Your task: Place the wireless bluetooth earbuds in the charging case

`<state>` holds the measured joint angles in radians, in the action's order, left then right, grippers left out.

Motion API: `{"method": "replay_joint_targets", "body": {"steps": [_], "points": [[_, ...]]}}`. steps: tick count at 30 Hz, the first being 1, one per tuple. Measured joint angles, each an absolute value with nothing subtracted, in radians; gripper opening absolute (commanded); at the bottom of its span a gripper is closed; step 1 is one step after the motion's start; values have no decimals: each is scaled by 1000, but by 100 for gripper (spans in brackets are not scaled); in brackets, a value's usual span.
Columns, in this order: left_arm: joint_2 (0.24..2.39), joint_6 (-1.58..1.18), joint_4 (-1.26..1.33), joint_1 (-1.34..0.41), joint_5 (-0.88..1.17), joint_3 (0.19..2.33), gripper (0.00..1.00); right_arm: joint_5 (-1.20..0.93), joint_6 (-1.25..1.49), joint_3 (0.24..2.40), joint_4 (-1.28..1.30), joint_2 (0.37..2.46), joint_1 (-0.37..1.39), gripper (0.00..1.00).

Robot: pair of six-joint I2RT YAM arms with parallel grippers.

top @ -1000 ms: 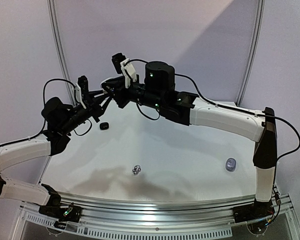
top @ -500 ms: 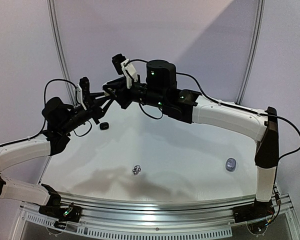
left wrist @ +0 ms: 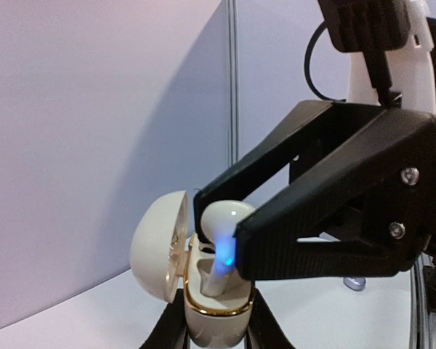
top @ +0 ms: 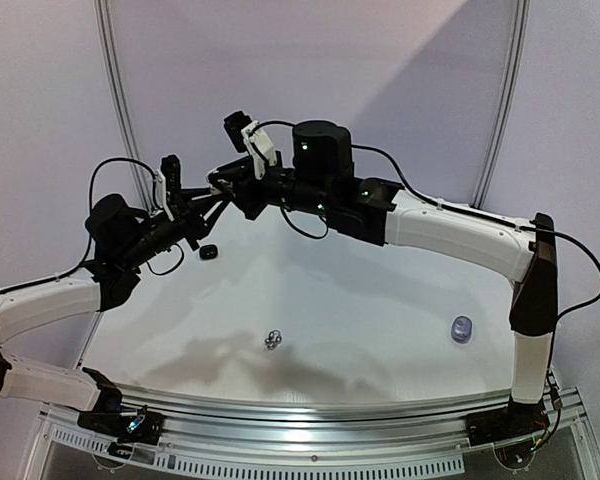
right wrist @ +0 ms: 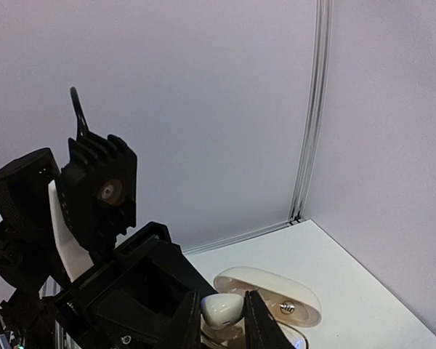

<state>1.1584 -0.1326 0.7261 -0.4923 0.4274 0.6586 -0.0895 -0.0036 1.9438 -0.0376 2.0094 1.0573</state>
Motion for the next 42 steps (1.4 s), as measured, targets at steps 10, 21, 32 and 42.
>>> {"method": "replay_joint_targets", "body": {"steps": [10,21,32,42], "points": [[1154,-134,728,-482,411,659,0,-90,-6,1945,-15,2009,1052,17],[1147,-152,730,-481,395,659,0,-98,12,1956,-10,2009,1050,27],[1103,-151,666,-459,327,667,0,-137,152,1926,-27,1866,1004,37],[1096,-151,616,-456,293,667,0,62,368,1923,120,1781,927,54]]}}
